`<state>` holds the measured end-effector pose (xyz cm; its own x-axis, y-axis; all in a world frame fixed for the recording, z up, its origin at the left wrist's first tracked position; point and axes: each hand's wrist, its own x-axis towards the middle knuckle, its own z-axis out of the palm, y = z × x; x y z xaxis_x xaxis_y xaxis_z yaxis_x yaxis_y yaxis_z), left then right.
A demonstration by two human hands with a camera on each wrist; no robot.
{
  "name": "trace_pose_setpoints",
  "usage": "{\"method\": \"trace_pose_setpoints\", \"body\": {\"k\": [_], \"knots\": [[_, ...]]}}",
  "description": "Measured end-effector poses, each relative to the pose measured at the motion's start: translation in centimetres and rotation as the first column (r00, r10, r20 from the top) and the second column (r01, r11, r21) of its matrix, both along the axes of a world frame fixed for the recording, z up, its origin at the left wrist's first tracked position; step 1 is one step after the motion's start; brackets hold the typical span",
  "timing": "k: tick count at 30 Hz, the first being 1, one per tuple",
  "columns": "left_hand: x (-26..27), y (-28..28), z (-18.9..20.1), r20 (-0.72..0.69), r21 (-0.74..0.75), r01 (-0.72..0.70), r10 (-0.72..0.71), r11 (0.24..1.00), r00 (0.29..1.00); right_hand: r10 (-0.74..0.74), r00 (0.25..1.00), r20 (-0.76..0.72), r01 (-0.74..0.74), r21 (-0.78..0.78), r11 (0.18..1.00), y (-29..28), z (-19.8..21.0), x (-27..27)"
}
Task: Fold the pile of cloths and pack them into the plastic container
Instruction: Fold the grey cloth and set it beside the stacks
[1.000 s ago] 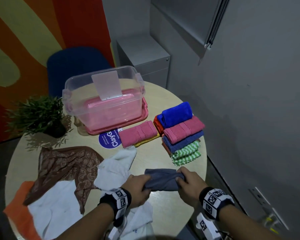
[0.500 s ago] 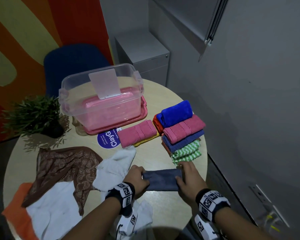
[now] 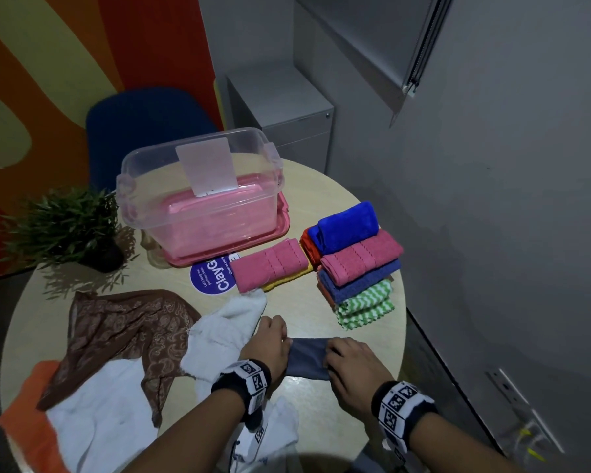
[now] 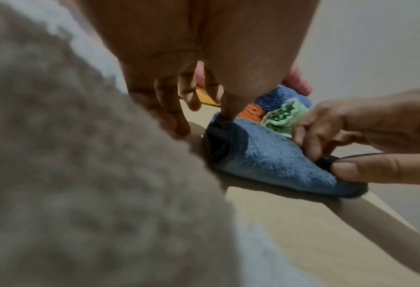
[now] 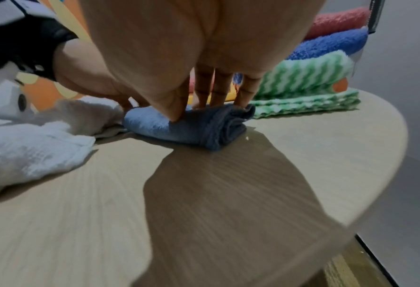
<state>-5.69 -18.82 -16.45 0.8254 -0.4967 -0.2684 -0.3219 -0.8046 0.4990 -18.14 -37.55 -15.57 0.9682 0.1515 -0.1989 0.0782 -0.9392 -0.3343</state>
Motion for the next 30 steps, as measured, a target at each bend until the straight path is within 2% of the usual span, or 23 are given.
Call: {"method": "trace_pose_setpoints", "body": {"k": [3, 5, 6, 10, 13, 15, 18, 21, 25, 30], "knots": [[-0.2, 0.4, 0.3, 0.117, -0.036, 0.257, -0.251, 0.966, 0.961, -0.007, 0.999, -0.036, 0.008, 0.011, 1.0, -0.1, -0.9, -0.3], [-0.3, 0.7, 0.2, 0.075, 0.059, 0.374, -0.378, 0.925, 0.923, -0.015, 0.998, -0.061, 0.014, -0.018, 1.0, 0.0, -1.1, -0.3], [-0.2, 0.8, 0.2, 0.053, 0.097, 0.367, -0.373, 0.925, 0.926, -0.015, 0.998, -0.065, 0.013, -0.032, 0.999, 0.1, -1.1, -0.2], [0.5, 1.8, 0.0, -0.092, 0.107, 0.206, -0.197, 0.973, 0.976, 0.031, 0.998, -0.057, -0.038, -0.144, 0.989, 0.9, -0.6, 0.3], [0.7, 2.6, 0.1, -0.132, 0.137, 0.136, -0.118, 0.981, 0.984, 0.046, 0.994, -0.096, -0.064, -0.195, 0.979, 1.4, 0.0, 0.4], [0.7, 2.7, 0.1, -0.116, 0.128, 0.095, -0.08, 0.987, 0.99, 0.042, 0.989, -0.144, -0.069, -0.19, 0.979, 1.8, 0.2, 0.7], [0.5, 2.3, 0.3, -0.075, 0.072, 0.052, -0.047, 0.996, 0.996, 0.056, 0.988, -0.141, -0.086, -0.215, 0.973, 2.0, 0.0, 1.3], [-0.1, 2.5, 0.3, 0.004, 0.038, 0.074, -0.074, 0.997, 0.997, 0.048, 0.981, -0.189, -0.089, -0.217, 0.972, 2.3, 0.3, 2.3], [-0.4, 3.9, -0.2, 0.07, 0.137, 0.086, -0.096, 0.987, 0.993, 0.054, 0.969, -0.243, -0.112, -0.235, 0.965, 2.9, 1.1, 4.4], [0.5, 5.4, -0.2, 0.074, 0.189, -0.04, 0.027, 0.981, 0.997, 0.032, 0.956, -0.291, -0.105, -0.238, 0.966, 3.1, 1.7, 7.8]]}}
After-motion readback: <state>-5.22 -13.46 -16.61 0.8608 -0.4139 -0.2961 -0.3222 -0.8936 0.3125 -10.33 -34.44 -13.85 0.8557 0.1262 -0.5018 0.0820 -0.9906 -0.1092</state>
